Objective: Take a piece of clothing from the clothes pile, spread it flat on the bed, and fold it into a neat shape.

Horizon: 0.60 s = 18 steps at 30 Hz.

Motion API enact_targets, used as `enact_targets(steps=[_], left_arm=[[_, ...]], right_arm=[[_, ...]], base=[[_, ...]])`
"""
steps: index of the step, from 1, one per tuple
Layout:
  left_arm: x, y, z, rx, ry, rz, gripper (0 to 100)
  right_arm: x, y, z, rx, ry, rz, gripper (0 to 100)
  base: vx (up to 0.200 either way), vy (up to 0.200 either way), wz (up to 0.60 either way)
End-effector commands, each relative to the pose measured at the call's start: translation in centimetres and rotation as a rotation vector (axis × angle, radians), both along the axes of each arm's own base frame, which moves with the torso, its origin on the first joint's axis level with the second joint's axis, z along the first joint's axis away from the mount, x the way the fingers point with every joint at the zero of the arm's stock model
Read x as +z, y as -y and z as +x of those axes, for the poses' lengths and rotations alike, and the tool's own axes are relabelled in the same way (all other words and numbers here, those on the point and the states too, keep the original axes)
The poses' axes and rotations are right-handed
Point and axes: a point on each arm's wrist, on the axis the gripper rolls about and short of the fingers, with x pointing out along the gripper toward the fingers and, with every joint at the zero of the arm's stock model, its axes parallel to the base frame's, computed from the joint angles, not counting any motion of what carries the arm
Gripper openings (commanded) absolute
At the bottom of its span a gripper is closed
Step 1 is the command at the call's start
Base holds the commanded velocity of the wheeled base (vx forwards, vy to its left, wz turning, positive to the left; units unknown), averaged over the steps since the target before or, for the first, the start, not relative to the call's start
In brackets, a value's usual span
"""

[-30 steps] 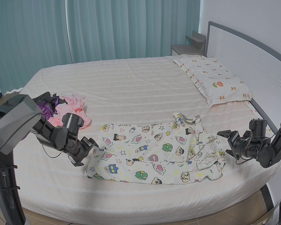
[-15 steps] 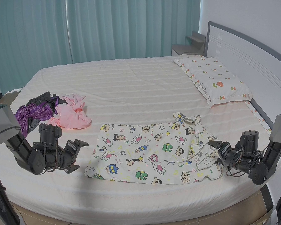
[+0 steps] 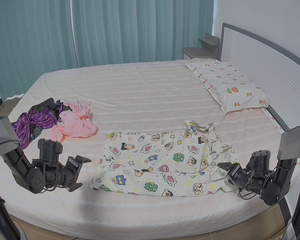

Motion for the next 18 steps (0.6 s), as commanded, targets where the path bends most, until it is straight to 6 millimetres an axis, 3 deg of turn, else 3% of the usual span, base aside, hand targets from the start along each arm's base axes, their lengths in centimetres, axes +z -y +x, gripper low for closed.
enact_targets(steps=[1, 12, 18], left_arm=[[-0.2, 0.0, 0.0, -0.002, -0.006, 0.002, 100], [-0.3, 0.0, -0.1, -0.001, -0.010, 0.004, 100], [-0.3, 0.0, -0.1, -0.001, -0.010, 0.004, 100]], right_arm=[[-1.4, 0.3, 0.0, -0.007, -0.041, -0.017, 100], [-1.9, 0.9, -0.4, 0.007, -0.084, -0.114, 100], [-0.1, 0.8, -0.7, 0.011, -0.012, -0.093, 100]], base=[[0.000, 0.000, 0.00], [0.000, 0.000, 0.00], [0.000, 0.000, 0.00]])
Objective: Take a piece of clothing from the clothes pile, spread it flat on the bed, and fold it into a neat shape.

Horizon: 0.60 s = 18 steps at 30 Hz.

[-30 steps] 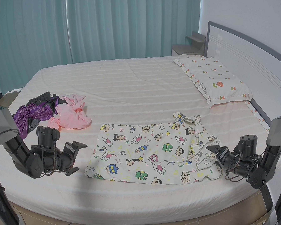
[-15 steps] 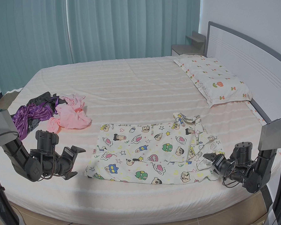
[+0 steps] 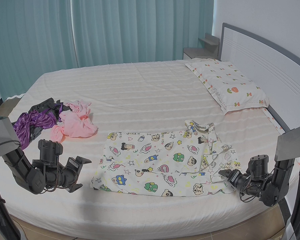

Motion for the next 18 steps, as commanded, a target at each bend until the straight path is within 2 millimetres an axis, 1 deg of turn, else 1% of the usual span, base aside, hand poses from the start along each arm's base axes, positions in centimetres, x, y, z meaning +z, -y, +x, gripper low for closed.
enact_targets(steps=[1, 3, 5, 6, 7, 11, 18], left_arm=[[-0.1, 0.0, 0.0, 0.000, -0.002, 0.000, 100], [-0.1, 0.0, 0.0, 0.000, -0.003, 0.000, 100], [-0.2, 0.0, 0.0, 0.003, -0.007, 0.006, 100], [-0.2, 0.0, 0.0, 0.003, -0.007, 0.006, 100], [-0.3, 0.0, 0.1, 0.012, -0.006, 0.015, 100], [-0.5, 0.4, 0.1, 0.009, -0.011, 0.027, 100], [-0.5, 0.4, 0.2, 0.016, -0.010, 0.033, 100]], right_arm=[[1.9, -0.2, -0.5, 0.011, 0.060, 0.017, 100], [2.3, -0.3, -0.6, 0.016, 0.072, 0.022, 100], [3.1, -1.0, -1.0, 0.029, 0.088, 0.050, 100], [3.1, -1.0, -1.0, 0.029, 0.088, 0.050, 100], [3.1, -1.5, -1.2, 0.035, 0.082, 0.072, 100], [2.4, -1.8, -0.9, 0.038, 0.065, 0.074, 100], [1.1, -2.0, 0.9, 0.017, 0.059, 0.091, 100]], base=[[0.000, 0.000, 0.00], [0.000, 0.000, 0.00], [0.000, 0.000, 0.00], [0.000, 0.000, 0.00], [0.000, 0.000, 0.00], [0.000, 0.000, 0.00], [0.000, 0.000, 0.00]])
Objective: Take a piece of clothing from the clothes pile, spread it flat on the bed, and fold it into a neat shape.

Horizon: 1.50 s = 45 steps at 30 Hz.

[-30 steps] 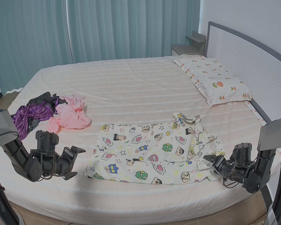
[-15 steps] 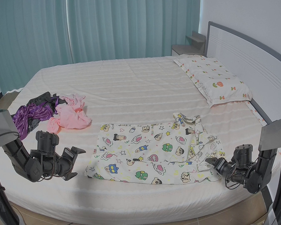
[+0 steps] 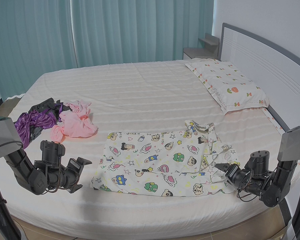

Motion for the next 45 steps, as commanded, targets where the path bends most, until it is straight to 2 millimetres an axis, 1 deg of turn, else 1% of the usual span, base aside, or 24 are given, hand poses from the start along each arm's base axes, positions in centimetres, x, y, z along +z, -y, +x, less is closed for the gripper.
enact_targets(steps=[1, 6, 7, 10, 14, 20, 22, 24, 25, 28, 30, 31, 39, 45], left_arm=[[-0.1, 0.1, 0.1, 0.000, -0.004, 0.001, 100], [-0.2, 0.1, 0.1, 0.000, -0.004, 0.001, 100], [-0.1, 0.1, 0.1, 0.000, -0.002, 0.000, 100], [-0.1, 0.1, 0.1, 0.000, -0.002, 0.000, 100], [-0.2, 0.1, 0.1, -0.001, -0.003, 0.002, 100], [-0.2, 0.1, 0.1, 0.000, -0.005, 0.001, 100], [-0.2, 0.1, 0.1, -0.001, -0.005, 0.002, 100], [-0.2, 0.1, 0.1, 0.000, -0.005, 0.001, 100], [-0.2, 0.1, 0.1, 0.000, -0.005, 0.001, 100], [-0.2, 0.1, 0.0, -0.001, -0.006, 0.002, 100], [-0.2, 0.1, 0.0, -0.001, -0.006, 0.002, 100], [-0.2, 0.1, 0.1, -0.001, -0.005, 0.002, 100], [-0.2, 0.1, 0.1, -0.001, -0.003, 0.002, 100], [-0.2, 0.1, 0.1, -0.002, -0.005, 0.001, 100]], right_arm=[[-1.1, -0.1, 0.9, -0.004, -0.017, -0.002, 100], [-1.4, -0.2, 0.9, -0.002, -0.027, -0.006, 100], [-1.4, -0.2, 1.0, -0.002, -0.026, -0.004, 0], [-1.4, -0.2, 1.1, -0.003, -0.021, -0.003, 0], [-0.8, -0.3, 0.6, 0.005, -0.011, -0.001, 0], [-0.6, -0.6, -0.4, 0.017, -0.024, -0.007, 0], [0.0, -1.1, -1.1, 0.042, -0.017, -0.003, 0], [0.2, -1.3, -1.3, 0.050, -0.012, -0.003, 0], [0.7, -1.9, -1.7, 0.075, 0.000, 0.000, 0], [1.2, -2.8, -1.9, 0.072, 0.030, -0.015, 0], [1.2, -2.9, -2.0, 0.071, 0.033, -0.019, 0], [1.2, -3.5, -2.3, 0.075, 0.037, -0.033, 0], [1.3, -4.9, -3.0, 0.057, 0.061, -0.080, 0], [1.2, -5.1, -3.3, 0.060, 0.054, -0.090, 0]], base=[[0.000, 0.000, 0.00], [0.000, 0.000, 0.00], [0.000, 0.000, 0.00], [0.000, 0.000, 0.00], [0.000, 0.000, 0.00], [0.000, 0.000, 0.00], [0.000, 0.000, 0.00], [0.000, 0.000, 0.00], [0.000, 0.000, 0.00], [0.000, 0.000, 0.00], [0.000, 0.000, 0.00], [0.000, 0.000, 0.00], [0.000, 0.000, 0.00], [0.000, 0.000, 0.00]])
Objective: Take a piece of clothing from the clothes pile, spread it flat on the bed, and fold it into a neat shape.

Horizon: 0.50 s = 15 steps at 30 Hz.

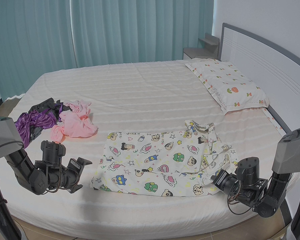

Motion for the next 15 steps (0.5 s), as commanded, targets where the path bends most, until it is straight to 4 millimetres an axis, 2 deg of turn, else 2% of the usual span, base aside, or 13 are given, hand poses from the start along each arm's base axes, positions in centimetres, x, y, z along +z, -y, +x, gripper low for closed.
enact_targets(steps=[1, 15], left_arm=[[-0.1, 0.0, 0.0, 0.000, -0.003, 0.000, 100], [-0.1, 0.0, -0.1, 0.000, -0.004, 0.000, 100]], right_arm=[[0.0, -0.2, -0.4, 0.008, -0.002, -0.006, 0], [-0.9, -0.1, -2.3, 0.028, -0.064, -0.064, 0]], base=[[0.000, 0.000, 0.00], [0.000, 0.000, 0.00]])
